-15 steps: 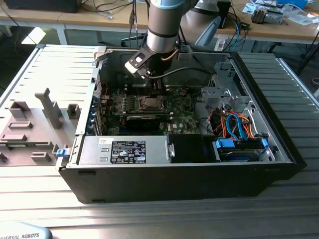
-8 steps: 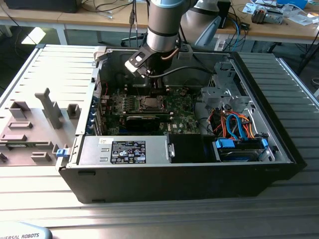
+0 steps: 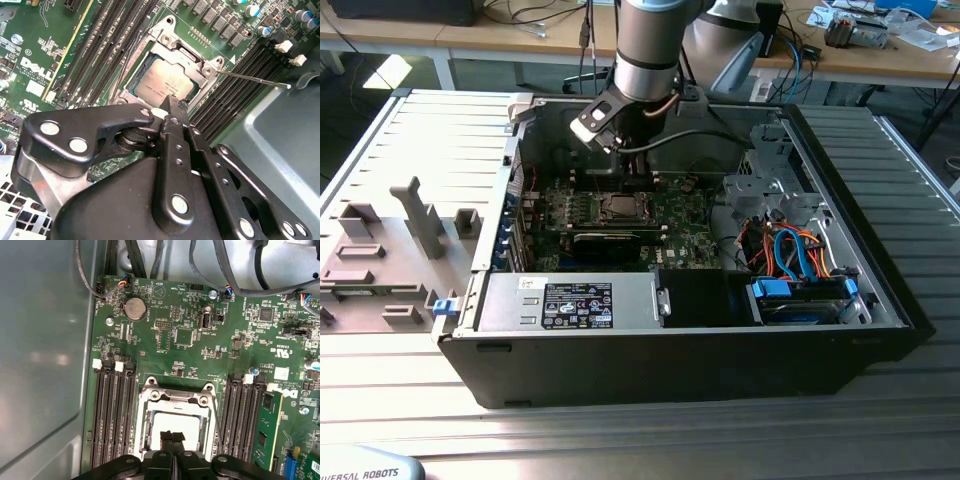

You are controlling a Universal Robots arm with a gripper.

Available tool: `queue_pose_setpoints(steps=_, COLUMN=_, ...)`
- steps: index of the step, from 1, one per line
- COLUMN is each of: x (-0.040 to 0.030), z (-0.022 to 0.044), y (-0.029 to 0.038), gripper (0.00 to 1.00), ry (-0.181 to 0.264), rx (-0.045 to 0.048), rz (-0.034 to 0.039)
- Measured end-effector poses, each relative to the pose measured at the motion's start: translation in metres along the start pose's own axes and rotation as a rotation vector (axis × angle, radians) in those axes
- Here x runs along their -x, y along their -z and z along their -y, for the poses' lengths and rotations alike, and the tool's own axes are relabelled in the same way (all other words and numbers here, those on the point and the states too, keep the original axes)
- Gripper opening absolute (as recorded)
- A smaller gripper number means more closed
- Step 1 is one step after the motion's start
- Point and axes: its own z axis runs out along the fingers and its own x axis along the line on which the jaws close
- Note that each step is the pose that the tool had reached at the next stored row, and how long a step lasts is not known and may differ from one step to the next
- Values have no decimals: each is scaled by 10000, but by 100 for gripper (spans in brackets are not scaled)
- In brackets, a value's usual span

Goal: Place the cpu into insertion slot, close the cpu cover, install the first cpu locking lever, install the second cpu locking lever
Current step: 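Close the cpu cover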

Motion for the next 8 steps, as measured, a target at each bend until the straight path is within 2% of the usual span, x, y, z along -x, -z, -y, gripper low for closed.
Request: queue_pose_setpoints(steps=8, x=-1, z=2, y=34, gripper=11, ry=0, rx=0, rz=1)
